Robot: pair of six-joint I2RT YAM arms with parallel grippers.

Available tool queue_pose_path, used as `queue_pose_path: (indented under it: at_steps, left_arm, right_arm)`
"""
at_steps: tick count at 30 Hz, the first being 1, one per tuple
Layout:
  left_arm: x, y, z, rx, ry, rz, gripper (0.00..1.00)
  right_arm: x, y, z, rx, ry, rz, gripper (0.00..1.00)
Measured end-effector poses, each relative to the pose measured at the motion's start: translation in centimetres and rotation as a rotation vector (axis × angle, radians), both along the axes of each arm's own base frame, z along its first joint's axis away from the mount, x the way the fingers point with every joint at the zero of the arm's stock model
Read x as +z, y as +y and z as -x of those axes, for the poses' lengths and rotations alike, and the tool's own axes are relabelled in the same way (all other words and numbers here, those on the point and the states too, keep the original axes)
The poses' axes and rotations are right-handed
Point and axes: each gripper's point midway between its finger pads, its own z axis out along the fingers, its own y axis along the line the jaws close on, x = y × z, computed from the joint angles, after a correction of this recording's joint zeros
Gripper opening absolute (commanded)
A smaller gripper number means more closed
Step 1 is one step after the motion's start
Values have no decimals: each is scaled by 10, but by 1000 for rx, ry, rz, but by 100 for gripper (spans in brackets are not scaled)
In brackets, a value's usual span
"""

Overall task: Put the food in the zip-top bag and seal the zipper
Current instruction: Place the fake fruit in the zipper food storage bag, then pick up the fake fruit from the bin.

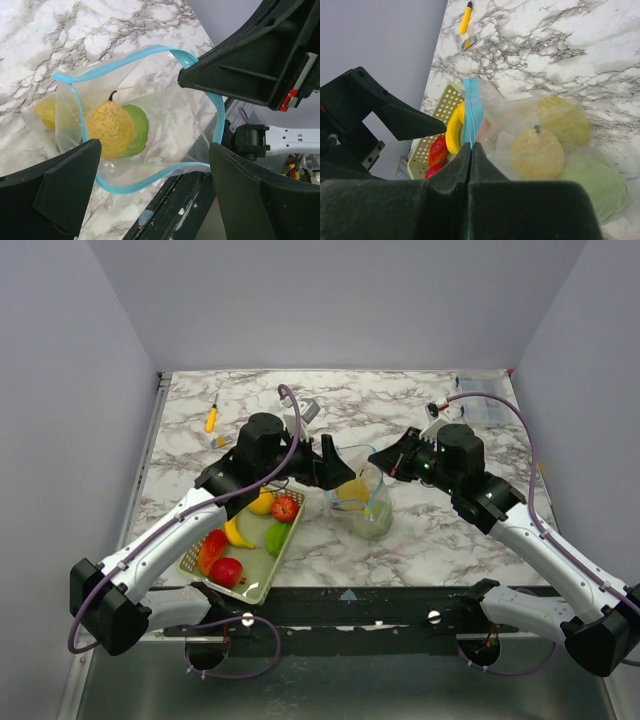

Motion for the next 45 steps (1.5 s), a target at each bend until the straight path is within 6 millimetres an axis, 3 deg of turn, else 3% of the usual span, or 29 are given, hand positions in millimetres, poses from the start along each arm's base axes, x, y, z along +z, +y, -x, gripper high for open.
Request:
queue_pose_path:
  at_steps: [7, 12, 16, 20, 26, 37, 45]
  left_arm:
    - [4, 30, 12, 47, -83, -70, 91]
    - [-13, 66, 16, 148, -126, -174, 94]
    - [-42, 100, 13, 265, -115, -286, 96]
    - [-87, 130, 9, 377, -28, -389, 93]
    - [-137, 161, 3, 506, 191, -346, 87]
    - [-173, 144, -14, 506, 370, -290, 82]
    - [-181, 141, -17, 542, 433, -271, 81]
  right_arm:
    - [-1, 0, 0, 0, 1, 1, 1]
    - [-2, 0, 0, 0, 1, 0, 1]
    - [-2, 0, -1, 0, -1, -2, 1]
    - [-3, 1, -1, 0, -3, -4, 1]
    - [-6, 1, -1, -1, 3, -4, 1]
    - [-6, 1, -1, -1, 3, -4, 1]
    - [-6, 0, -1, -2, 2, -3, 1]
